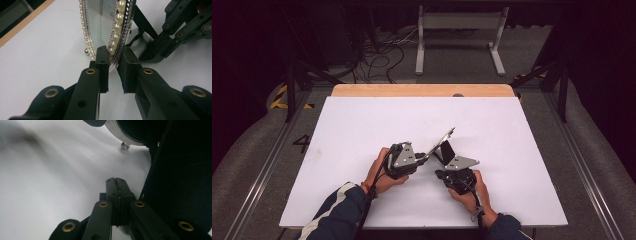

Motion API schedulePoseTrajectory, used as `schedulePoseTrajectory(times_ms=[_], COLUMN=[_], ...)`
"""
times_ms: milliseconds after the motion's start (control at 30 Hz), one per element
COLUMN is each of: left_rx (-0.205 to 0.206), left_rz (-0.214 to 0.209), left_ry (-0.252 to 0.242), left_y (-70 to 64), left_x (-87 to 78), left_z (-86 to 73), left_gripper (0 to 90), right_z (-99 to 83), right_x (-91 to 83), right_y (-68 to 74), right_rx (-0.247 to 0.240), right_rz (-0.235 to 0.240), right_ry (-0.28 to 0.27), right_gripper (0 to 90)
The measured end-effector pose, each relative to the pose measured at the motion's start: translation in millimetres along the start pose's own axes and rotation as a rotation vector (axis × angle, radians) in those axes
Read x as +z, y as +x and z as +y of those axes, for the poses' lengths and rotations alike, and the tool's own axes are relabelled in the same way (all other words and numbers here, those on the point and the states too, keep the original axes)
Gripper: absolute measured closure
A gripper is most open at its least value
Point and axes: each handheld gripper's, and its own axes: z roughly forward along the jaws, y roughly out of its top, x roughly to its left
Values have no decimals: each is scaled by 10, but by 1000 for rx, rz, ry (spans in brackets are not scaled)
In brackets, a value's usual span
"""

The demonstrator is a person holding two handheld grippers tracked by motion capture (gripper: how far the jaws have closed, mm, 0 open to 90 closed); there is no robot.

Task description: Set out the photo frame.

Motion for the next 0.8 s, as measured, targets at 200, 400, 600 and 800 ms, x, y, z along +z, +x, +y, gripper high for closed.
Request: schedulePoseTrajectory(times_ms=[200,400,600,800], left_rx=[5,4,6,4], left_rz=[-4,-7,-10,-12], left_ry=[-3,-3,-4,-7], left_y=[-16,-30,-29,-34], left_x=[11,24,26,36], left_z=[7,18,22,29], left_gripper=[778,773,772,770], right_z=[-12,-25,-24,-22], right_x=[-19,-34,-36,-40], right_y=[-47,-105,-120,-147], right_rx=[-2,7,1,2], right_rz=[-15,-25,-29,-19], right_ry=[6,2,3,5], right_gripper=[900,900,900,900])
